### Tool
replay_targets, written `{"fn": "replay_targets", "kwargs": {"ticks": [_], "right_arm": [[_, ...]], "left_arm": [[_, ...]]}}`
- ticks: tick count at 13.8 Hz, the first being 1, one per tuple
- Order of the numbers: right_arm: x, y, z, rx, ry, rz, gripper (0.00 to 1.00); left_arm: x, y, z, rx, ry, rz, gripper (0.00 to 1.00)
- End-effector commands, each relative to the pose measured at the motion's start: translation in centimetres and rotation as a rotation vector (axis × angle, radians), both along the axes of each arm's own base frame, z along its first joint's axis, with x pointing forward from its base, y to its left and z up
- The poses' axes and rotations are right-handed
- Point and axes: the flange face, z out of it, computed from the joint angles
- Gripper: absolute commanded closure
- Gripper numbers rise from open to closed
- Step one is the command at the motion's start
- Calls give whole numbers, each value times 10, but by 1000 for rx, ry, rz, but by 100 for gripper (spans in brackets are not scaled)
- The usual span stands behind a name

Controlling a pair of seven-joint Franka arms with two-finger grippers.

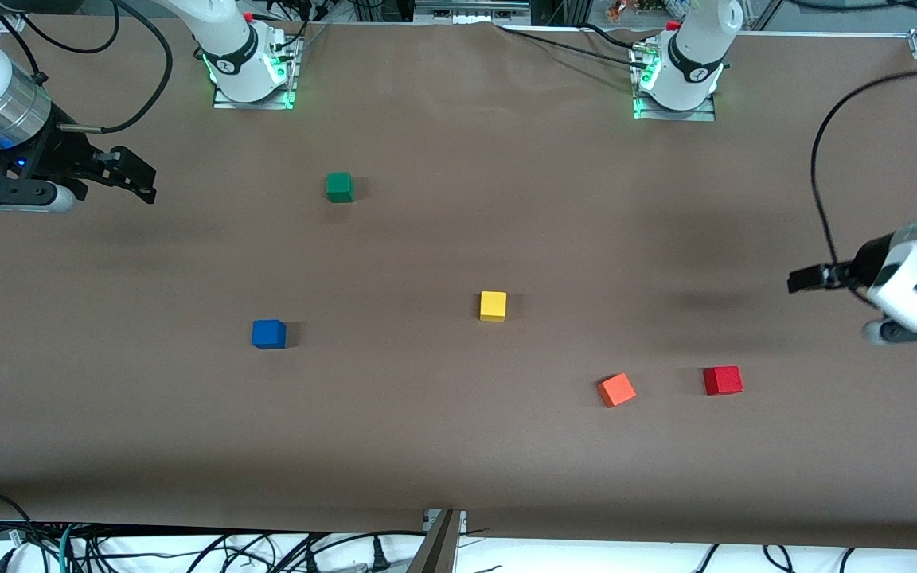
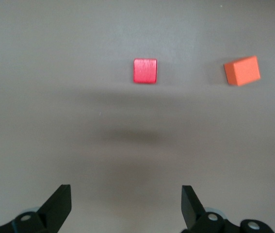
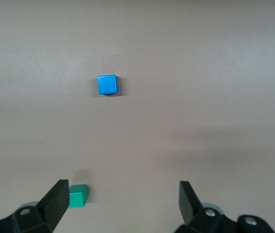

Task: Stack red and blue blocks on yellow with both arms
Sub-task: 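Move the left gripper down over the red cube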

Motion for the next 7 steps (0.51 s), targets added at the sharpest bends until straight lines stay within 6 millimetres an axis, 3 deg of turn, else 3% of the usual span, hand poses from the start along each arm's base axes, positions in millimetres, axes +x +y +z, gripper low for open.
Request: {"fn": "replay_targets", "kwargs": {"ticks": [1,3,7], "right_arm": [[-2,4,5,18,-9,-9,0],[-2,4,5,18,-9,-9,0],[6,4,5,24,-52,-29,0]], "left_arm": [[26,-2,-49,-16,-12,-20,0],[40,-4,-90,-10,-28,-28,0],[47,-7,-167,-19,-62,-31,0]]}}
